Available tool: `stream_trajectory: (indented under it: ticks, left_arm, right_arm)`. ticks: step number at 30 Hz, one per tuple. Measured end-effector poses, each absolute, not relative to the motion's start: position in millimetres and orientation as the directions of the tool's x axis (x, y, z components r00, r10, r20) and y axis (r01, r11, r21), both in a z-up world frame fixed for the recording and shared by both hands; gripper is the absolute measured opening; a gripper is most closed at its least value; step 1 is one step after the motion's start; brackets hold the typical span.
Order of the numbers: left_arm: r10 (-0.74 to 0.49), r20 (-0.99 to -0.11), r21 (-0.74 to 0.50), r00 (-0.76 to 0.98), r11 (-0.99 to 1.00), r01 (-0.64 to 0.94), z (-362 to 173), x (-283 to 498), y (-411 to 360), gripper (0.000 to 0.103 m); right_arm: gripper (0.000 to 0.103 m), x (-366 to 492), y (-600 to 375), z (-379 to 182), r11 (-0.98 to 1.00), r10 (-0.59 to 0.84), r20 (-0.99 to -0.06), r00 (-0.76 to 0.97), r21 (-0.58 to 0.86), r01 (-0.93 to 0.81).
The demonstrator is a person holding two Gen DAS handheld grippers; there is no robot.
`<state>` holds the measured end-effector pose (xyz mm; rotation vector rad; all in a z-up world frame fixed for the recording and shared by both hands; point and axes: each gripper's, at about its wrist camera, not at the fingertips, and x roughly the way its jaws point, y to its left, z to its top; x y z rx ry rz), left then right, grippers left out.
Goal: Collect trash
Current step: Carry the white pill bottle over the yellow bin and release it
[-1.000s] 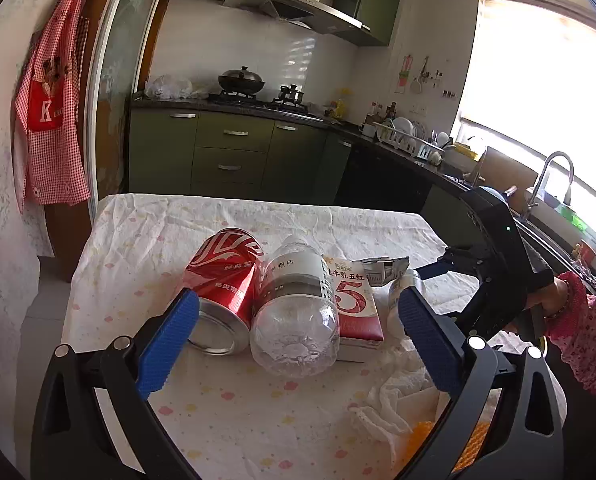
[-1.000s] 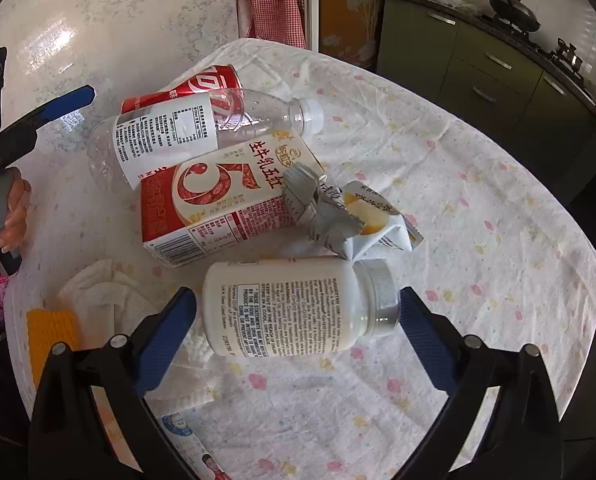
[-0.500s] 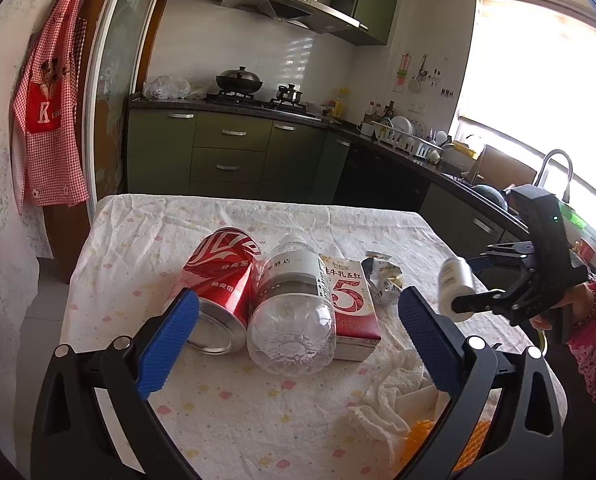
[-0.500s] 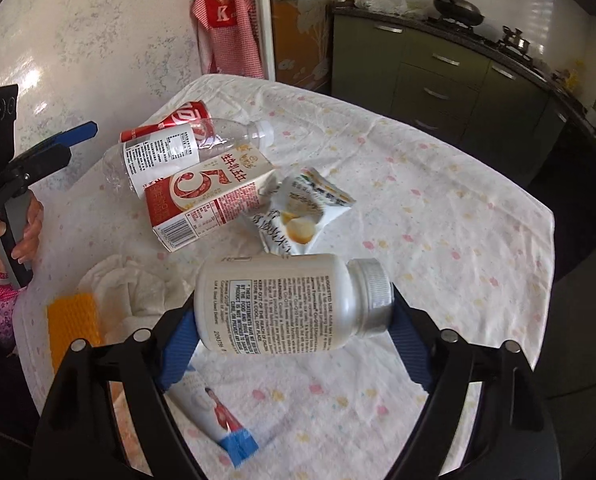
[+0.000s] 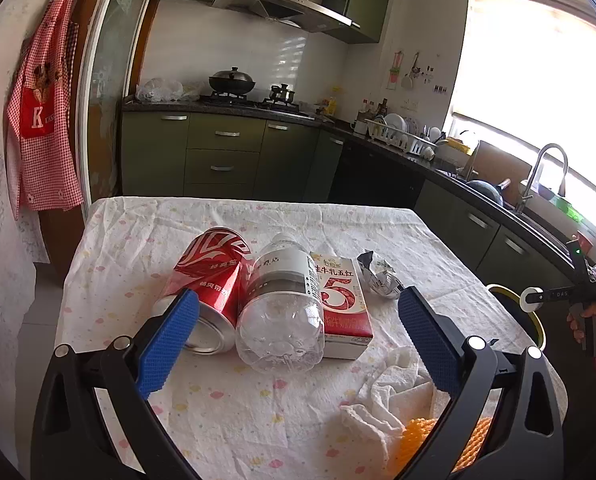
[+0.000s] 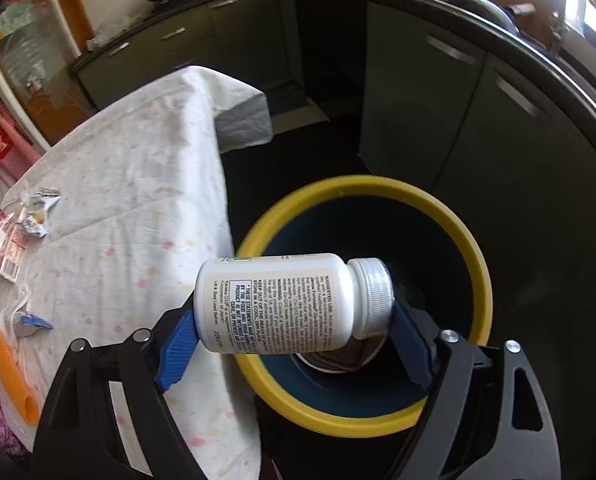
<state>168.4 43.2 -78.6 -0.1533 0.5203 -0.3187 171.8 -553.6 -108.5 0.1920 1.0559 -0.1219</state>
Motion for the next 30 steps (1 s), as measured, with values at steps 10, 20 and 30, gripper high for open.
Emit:
stream_trajectory:
  ticks: [10, 20, 30]
  left_arm:
    - [-0.335, -0.474, -0.216, 0.814, 0.941, 0.262, -81.1, 169.9, 40.5, 0.098]
    - [-0.34, -0.5, -0.192, 0.797, 0.94, 0.281, -85.1, 172.4, 30.0, 0.098]
    - [-0.323, -0.602, -0.121, 0.73, 0.941, 0.316, -68.2, 191.4, 17.9, 0.098]
  right_arm:
    - [0.084, 159.9, -584.7, -121.7, 0.931, -0.031, -0.864, 0.502, 0.157, 0.33]
    - [0.088, 127.8, -537.2, -114.0, 0.942, -0.002, -0.833, 0.553, 0.185, 0.281]
    - [0.088, 125.2, -516.3, -110.6, 0.955, 0.036, -0.812, 0.582, 0.2, 0.219]
